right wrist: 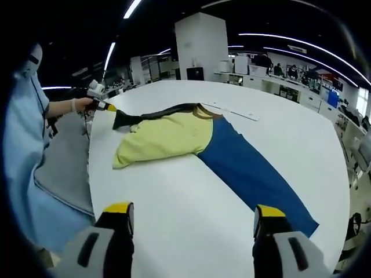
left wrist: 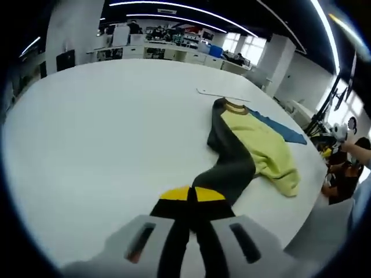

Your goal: Fold the garment on the visible template until the final outline fits inside the template.

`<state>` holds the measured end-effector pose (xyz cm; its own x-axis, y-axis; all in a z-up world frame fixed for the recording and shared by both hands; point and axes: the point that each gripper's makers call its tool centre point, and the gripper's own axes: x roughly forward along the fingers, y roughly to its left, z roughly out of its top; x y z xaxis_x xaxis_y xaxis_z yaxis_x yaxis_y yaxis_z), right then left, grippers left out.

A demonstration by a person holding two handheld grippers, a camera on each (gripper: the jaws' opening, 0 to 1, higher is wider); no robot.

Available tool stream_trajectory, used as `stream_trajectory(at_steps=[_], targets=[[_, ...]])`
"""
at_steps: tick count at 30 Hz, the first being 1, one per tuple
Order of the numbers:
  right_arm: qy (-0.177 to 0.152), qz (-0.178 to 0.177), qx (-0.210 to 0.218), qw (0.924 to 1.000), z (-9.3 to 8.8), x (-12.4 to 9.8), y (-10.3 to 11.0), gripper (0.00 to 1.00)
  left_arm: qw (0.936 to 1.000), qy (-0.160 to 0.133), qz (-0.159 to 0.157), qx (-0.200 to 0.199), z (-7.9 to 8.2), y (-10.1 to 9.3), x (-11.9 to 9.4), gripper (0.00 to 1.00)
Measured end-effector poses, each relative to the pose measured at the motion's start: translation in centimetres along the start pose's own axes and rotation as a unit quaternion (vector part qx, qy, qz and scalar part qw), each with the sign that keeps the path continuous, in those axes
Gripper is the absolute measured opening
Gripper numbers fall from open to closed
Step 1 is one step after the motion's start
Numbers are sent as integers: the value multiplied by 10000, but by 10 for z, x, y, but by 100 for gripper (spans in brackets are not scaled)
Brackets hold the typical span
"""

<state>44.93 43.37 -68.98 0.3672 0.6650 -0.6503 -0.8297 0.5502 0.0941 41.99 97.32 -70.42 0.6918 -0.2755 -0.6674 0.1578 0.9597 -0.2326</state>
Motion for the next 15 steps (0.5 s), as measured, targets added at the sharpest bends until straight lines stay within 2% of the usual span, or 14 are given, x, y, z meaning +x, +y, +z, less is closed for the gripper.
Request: stream_trajectory(at_steps=[4, 8, 15], targets=[[17, 15, 46, 10000, 1, 1, 1, 86, 9999, 98, 113, 19, -3, 19, 3, 0], [29, -29, 68, 10000, 1, 2, 0, 86, 9994, 171, 286, -51, -1, 45, 11, 0], [-314, -221, 202, 9991, 19, 1, -3, 89, 9984, 270, 487, -10, 8, 82, 23, 0]])
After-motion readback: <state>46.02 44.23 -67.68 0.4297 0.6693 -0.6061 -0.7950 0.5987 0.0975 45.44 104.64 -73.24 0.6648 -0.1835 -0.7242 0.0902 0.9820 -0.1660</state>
